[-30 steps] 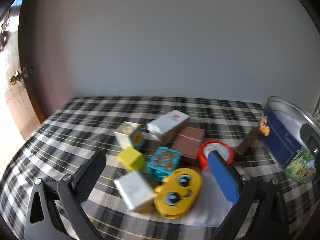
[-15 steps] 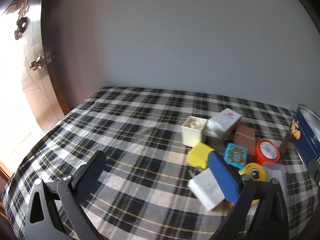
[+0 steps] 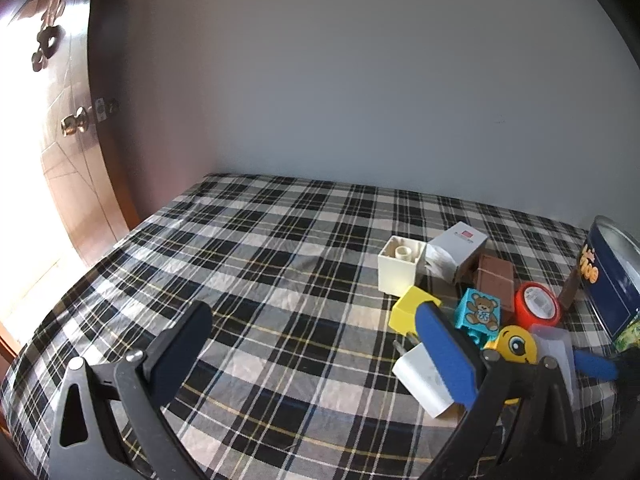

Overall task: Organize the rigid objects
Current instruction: 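Move right gripper to the clear plastic box while left gripper approaches the yellow smiley block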

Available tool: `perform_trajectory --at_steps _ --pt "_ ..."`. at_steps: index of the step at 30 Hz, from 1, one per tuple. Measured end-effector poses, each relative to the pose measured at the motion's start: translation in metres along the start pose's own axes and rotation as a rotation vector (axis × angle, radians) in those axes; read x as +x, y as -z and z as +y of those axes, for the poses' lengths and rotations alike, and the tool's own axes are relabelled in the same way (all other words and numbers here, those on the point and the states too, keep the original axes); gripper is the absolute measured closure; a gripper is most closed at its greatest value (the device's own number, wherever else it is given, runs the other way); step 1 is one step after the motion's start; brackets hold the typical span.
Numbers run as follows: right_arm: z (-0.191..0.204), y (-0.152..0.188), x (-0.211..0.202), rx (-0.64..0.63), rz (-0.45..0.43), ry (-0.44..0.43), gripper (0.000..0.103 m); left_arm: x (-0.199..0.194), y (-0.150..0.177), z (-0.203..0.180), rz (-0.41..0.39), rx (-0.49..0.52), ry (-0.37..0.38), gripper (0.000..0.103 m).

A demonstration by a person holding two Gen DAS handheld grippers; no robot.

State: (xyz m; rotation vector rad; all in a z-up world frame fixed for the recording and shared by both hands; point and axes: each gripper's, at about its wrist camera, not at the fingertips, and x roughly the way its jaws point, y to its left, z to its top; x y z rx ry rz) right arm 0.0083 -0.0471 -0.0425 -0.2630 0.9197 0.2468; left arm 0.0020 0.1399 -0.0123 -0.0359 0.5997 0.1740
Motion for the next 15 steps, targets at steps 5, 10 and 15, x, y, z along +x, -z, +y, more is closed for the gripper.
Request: perform_trajectory --at_steps 5,10,15 --pt "-0.022 0.002 0.001 0.052 0.026 -0.01 0.036 -0.003 0.001 -0.013 -0.002 0.038 0.059 0.0" --pt "-0.048 0.013 -0.008 0.063 0.021 0.033 0.037 -0.01 0.006 -0.034 -0.002 0.105 0.155 0.001" --pt "-0.079 0.022 -0.012 0.127 -0.002 0.019 0.045 -0.014 0.013 -0.066 0.043 0.162 0.227 0.013"
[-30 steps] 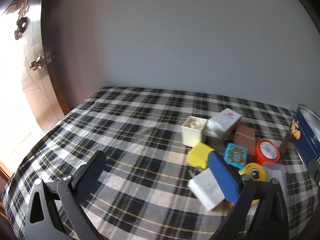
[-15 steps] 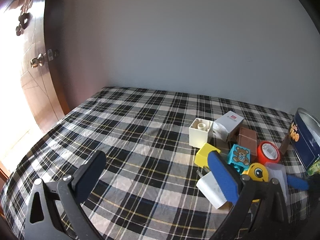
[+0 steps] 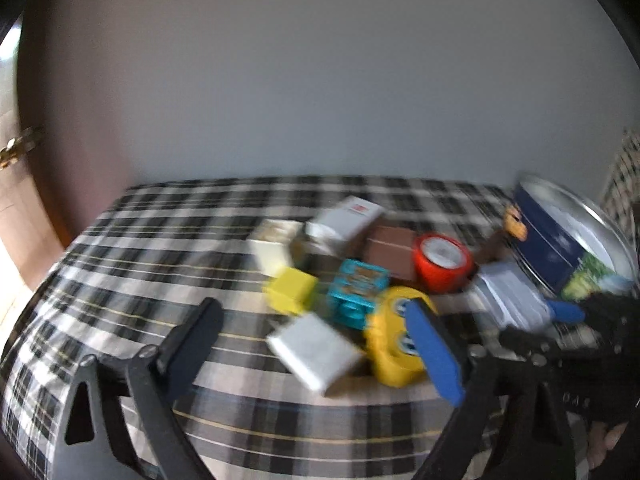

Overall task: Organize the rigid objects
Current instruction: 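Move right gripper to the clear plastic box while left gripper approaches the yellow smiley block, then close right gripper on the clear box while left gripper grasps the yellow smiley block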

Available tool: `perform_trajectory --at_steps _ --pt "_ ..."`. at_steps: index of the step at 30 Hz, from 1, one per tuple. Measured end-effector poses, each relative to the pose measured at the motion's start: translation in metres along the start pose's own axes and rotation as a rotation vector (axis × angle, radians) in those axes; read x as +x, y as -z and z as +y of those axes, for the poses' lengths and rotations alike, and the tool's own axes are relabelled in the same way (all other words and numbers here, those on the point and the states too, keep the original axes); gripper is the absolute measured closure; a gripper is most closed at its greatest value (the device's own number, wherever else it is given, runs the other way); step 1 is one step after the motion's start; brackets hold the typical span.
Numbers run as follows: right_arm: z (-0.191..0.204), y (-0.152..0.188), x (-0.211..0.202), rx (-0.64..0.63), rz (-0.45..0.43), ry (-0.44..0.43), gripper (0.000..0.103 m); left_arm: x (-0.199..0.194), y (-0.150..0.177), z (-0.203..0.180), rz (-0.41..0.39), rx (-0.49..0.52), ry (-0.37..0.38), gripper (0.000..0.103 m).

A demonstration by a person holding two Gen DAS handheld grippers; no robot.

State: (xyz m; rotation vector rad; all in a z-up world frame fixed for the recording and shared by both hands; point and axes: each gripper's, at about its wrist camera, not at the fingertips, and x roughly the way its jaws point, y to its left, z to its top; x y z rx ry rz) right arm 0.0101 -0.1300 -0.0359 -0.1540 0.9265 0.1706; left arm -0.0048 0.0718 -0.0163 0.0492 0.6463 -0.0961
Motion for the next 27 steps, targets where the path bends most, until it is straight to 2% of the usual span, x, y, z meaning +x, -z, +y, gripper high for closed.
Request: perform_trajectory --at_steps 2,4,8,10,12,14,17,22,27 --pt "-0.008 0.001 -0.002 0.018 0.003 -0.012 0.045 0.004 0.0 -0.016 0.026 0.028 0.008 0.018" --pt "-0.011 0.002 -0.004 0.028 -0.005 -0.021 0.045 0.008 0.0 -0.027 0.053 0.039 0.025 0.029" --pt "-0.01 0.003 -0.013 0.0 -0.051 0.0 0.046 0.019 -0.002 -0.04 0.102 0.017 0.06 0.042" --pt "-0.01 0.004 -0.018 -0.015 -0.076 0.009 0.046 0.029 -0.001 -0.048 0.161 0.036 0.055 0.049" --pt "-0.012 0.005 -0.021 -0.022 -0.088 0.016 0.046 0.036 0.001 -0.051 0.207 0.038 0.067 0.05" --pt "-0.016 0.005 -0.022 -0.01 -0.085 0.006 0.046 0.042 0.002 -0.05 0.242 0.011 0.069 0.061" --pt "-0.023 0.005 -0.023 0.011 -0.093 -0.001 0.046 0.041 0.002 -0.041 0.24 -0.05 0.109 0.061" --pt "-0.027 0.004 -0.032 0.04 -0.133 -0.045 0.046 0.036 0.002 -0.041 0.231 -0.068 0.135 0.062" --pt "-0.033 0.003 -0.051 0.073 -0.22 -0.082 0.046 0.026 0.001 -0.036 0.163 -0.099 0.142 0.062"
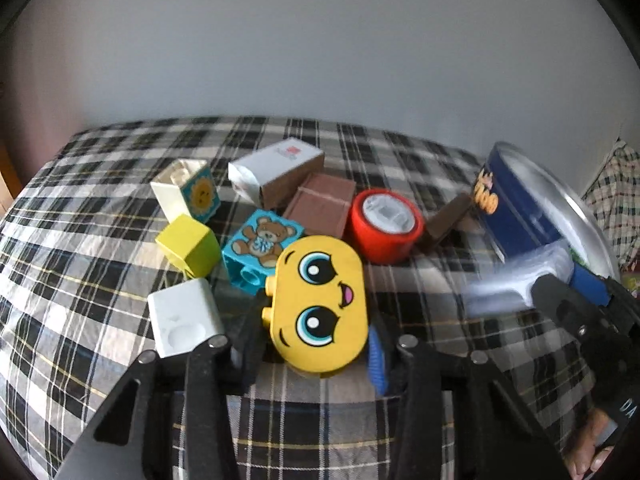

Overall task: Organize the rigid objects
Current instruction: 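Close right gripper on the clear box while left gripper grasps the yellow smiley block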

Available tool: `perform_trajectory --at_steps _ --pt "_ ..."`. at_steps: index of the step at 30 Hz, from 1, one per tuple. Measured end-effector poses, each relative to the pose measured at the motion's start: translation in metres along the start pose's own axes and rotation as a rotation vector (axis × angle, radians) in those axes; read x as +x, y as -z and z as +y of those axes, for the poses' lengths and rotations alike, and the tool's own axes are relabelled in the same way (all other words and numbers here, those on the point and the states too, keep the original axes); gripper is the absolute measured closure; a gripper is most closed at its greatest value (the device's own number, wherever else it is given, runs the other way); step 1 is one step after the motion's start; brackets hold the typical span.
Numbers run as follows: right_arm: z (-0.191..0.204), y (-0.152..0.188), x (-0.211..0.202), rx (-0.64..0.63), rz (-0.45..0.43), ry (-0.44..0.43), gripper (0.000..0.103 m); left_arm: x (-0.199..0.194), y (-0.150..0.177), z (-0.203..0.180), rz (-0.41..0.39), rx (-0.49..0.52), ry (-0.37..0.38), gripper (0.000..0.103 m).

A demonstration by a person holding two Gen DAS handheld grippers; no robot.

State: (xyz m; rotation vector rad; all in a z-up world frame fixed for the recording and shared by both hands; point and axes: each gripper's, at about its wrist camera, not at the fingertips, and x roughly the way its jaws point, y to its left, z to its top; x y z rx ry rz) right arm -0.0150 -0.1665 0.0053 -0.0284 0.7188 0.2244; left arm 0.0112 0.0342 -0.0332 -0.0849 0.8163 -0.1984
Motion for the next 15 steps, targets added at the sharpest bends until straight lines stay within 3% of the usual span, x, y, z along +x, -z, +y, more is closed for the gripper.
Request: perform_trajectory --at_steps 15 --pt "-0.021 -0.013 -0.068 0.085 -0.317 -0.032 0.046 -0.043 -0.009 -0.042 -0.252 0.058 0.048 0.062"
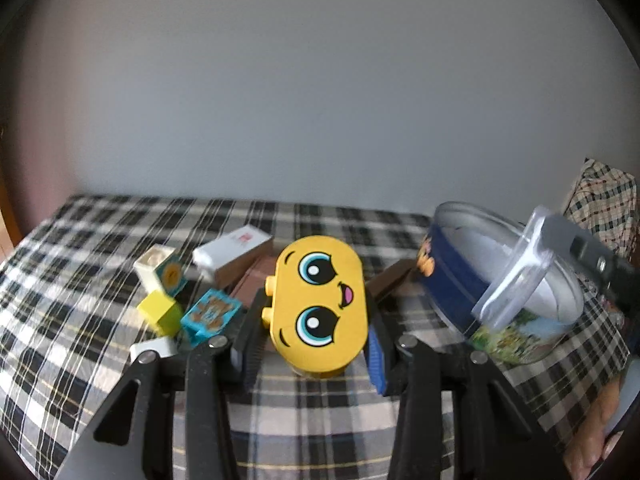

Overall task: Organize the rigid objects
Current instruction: 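Close right gripper on the clear box while left gripper grasps the yellow smiley block, then carry both objects over the tin and open both grippers to drop them inside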

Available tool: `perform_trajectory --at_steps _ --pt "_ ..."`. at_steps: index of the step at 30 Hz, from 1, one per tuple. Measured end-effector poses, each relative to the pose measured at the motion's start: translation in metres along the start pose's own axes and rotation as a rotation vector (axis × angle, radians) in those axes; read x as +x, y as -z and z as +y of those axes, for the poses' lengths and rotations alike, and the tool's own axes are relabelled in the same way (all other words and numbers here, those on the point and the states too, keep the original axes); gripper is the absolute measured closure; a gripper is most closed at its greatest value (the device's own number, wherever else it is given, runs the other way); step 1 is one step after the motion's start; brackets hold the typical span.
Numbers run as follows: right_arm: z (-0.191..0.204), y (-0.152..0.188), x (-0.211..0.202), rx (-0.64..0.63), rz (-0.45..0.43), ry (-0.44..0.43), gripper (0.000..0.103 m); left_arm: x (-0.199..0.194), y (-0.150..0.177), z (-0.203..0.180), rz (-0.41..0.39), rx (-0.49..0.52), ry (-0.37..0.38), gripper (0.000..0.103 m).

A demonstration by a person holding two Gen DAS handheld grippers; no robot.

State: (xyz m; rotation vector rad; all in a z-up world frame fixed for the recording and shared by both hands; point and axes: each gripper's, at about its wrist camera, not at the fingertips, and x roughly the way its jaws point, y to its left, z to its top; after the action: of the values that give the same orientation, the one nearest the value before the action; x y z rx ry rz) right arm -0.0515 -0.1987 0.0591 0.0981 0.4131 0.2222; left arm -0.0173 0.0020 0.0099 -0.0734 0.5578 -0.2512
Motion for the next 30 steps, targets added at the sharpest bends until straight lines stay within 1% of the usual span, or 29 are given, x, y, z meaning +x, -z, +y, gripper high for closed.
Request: perform_trajectory --at_steps 2,6,10,13,15,18,22,26,30 --pt "-0.009 -0.004 -0.01 0.012 -0.044 0.03 0.046 0.0 -0.006 -0.014 -0.017 0.019 0.012 0.062" --pt "-0.039 -0.012 -0.029 0.065 -0.118 0.134 0.046 0.001 -0.014 -0.045 -0.043 0.066 0.04 0.062" --pt "-0.074 -0.012 -0.038 0.121 -0.121 0.239 0.046 0.004 -0.023 -0.079 -0.064 0.089 0.076 0.062" --pt "-0.091 -0.011 -0.043 0.118 -0.119 0.32 0.046 0.007 -0.028 -0.101 -0.077 0.104 0.107 0.062" --pt "-0.107 -0.01 -0.047 0.126 -0.108 0.359 0.047 0.01 -0.031 -0.118 -0.083 0.115 0.131 0.062" --pt "-0.123 -0.016 -0.045 0.147 -0.076 0.38 0.046 0.019 -0.032 -0.136 -0.08 0.124 0.155 0.062" --pt "-0.124 -0.015 -0.037 0.131 -0.028 0.411 0.046 0.033 -0.03 -0.163 -0.056 0.15 0.179 0.062" --pt "-0.135 -0.015 -0.032 0.117 0.0 0.426 0.046 0.045 -0.03 -0.179 -0.031 0.168 0.176 0.062" --pt "-0.143 -0.011 -0.021 0.149 0.061 0.42 0.046 0.056 -0.026 -0.185 -0.003 0.186 0.164 0.062"
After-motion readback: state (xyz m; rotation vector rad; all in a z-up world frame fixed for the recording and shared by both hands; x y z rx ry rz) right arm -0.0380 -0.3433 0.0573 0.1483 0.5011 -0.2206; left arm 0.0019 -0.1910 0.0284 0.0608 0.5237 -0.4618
